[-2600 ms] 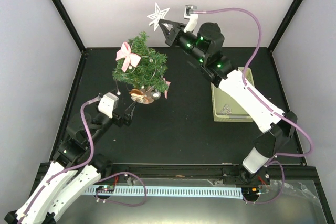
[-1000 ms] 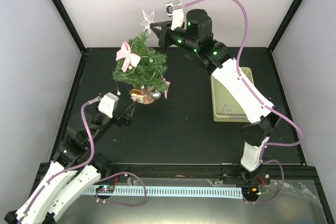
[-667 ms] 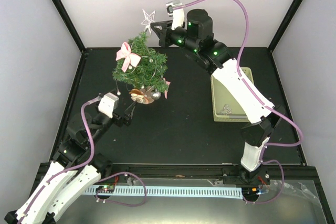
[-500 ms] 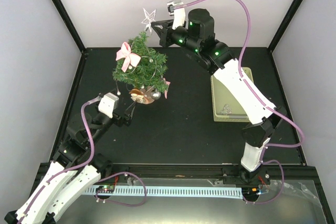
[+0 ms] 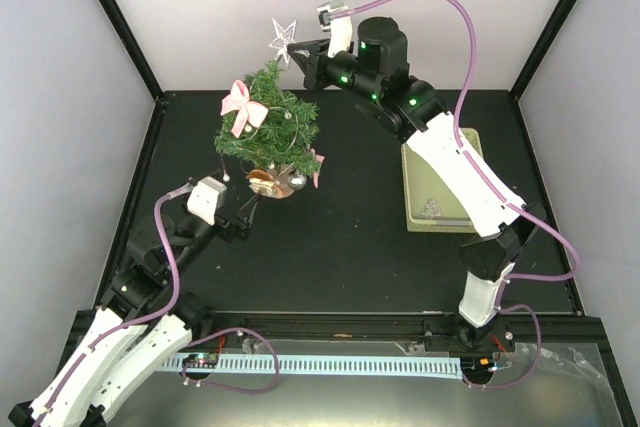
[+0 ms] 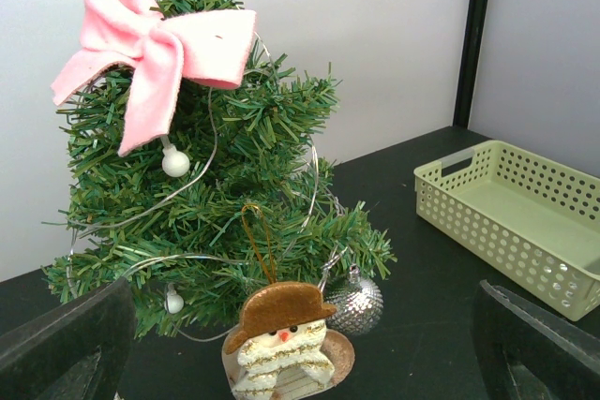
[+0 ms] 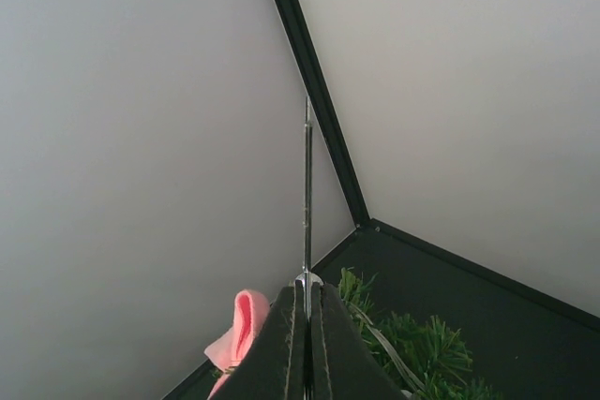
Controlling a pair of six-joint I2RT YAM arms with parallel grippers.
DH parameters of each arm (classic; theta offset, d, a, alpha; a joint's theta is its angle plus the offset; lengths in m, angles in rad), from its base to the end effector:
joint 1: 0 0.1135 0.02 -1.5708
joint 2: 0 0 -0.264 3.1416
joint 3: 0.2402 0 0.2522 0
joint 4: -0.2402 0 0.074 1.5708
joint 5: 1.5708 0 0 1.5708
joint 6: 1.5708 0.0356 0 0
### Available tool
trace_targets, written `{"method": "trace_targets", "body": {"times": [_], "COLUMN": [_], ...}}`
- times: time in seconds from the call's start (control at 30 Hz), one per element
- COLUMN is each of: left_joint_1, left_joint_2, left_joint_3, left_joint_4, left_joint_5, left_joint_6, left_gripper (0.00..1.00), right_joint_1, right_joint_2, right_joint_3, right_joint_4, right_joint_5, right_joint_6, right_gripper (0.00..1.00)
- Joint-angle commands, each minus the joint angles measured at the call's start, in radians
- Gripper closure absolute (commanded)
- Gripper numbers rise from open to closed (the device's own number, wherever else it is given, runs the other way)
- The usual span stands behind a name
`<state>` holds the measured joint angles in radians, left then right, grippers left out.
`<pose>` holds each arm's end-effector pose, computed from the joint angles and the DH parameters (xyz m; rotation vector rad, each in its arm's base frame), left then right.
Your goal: Decorate the small christmas tree
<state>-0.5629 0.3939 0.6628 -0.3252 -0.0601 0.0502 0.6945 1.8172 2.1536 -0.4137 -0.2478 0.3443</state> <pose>0.0906 -0.0546 0.3316 0.4498 1.5751 -0.3448 0.3048 0.2653 0.4986 -0.4980 1.6699 0.9824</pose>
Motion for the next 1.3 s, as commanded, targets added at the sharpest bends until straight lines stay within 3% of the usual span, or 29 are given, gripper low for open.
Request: {"method": "trace_targets", "body": {"times": [0.0, 1.27], "left_joint_1": [0.006, 0.007], "left_joint_2": [-0.004, 0.001], "left_joint_3": [-0.008, -0.009], "left_joint_4": [-0.006, -0.004], "left_joint_5": [-0.011, -0.005], "left_joint_6": [0.011, 0.013], "left_gripper": [0.01, 0.01], "right_joint_1": [0.003, 0.003], "right_joint_2": [-0.023, 0.011], "right_joint_3": [0.006, 0.043], "right_joint_4": [-0.021, 0.006], "right_joint_5": [-0.015, -0.051], "right_joint_6": [-0.014, 0.005], "right_gripper": [0.99, 0.99]}}
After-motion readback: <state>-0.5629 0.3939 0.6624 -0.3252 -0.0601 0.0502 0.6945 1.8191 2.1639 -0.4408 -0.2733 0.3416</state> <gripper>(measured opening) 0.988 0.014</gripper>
